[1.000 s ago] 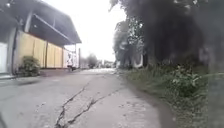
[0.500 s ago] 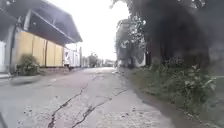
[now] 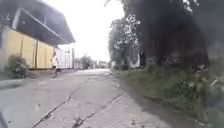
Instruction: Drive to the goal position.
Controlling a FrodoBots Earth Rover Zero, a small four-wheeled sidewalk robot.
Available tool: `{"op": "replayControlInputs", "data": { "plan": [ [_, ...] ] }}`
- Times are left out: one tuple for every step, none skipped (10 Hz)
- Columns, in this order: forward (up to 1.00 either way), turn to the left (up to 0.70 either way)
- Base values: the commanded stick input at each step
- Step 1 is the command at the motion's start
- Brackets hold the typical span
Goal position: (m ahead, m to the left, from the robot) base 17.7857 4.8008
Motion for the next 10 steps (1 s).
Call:
{"op": "replayControlInputs", "data": {
  "plan": [
    [0.7, 0.0],
    [0.7, 0.0],
    [0.7, 0.0],
    [0.7, 0.0],
    [0.7, 0.0],
    [0.7, 0.0],
    [0.7, 0.0],
    [0.7, 0.0],
    [0.7, 0.0],
    [0.7, 0.0]
  ]
}}
